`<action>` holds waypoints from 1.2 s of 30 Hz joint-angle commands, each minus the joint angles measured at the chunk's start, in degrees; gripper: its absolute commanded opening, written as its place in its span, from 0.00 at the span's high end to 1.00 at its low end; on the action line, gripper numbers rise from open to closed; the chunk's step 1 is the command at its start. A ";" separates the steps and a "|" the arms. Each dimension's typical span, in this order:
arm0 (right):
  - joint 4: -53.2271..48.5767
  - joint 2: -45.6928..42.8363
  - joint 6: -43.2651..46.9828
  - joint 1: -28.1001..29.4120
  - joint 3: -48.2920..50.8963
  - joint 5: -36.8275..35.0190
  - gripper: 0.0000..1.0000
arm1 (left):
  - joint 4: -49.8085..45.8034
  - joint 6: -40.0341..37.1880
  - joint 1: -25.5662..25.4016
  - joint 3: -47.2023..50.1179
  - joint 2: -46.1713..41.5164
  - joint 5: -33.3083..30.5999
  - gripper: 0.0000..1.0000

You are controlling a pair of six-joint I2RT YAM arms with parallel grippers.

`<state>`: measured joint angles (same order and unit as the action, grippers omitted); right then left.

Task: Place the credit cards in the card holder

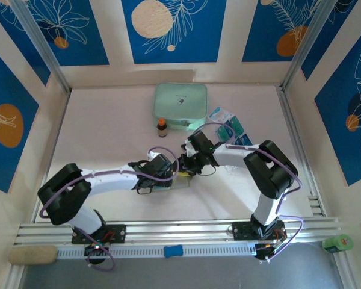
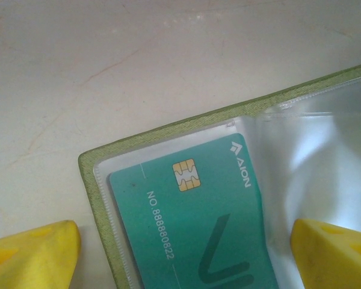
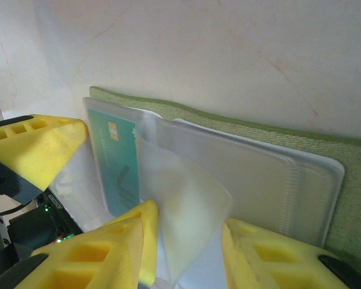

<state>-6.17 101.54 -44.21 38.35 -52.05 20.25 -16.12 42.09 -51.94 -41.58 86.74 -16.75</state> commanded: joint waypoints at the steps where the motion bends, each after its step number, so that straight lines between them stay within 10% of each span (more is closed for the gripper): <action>1: -0.25 1.37 -0.69 1.18 -0.72 3.35 0.61 | -0.23 0.43 -0.53 0.44 -1.23 -0.39 0.10; 36: -0.72 5.70 -7.05 6.68 -11.22 5.41 0.56 | -10.32 -0.65 4.42 4.34 -29.98 -7.09 0.01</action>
<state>-5.32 104.27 -50.09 44.36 -61.19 25.52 -24.82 41.54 -48.34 -38.46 57.78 -22.87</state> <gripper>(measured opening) 0.442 0.990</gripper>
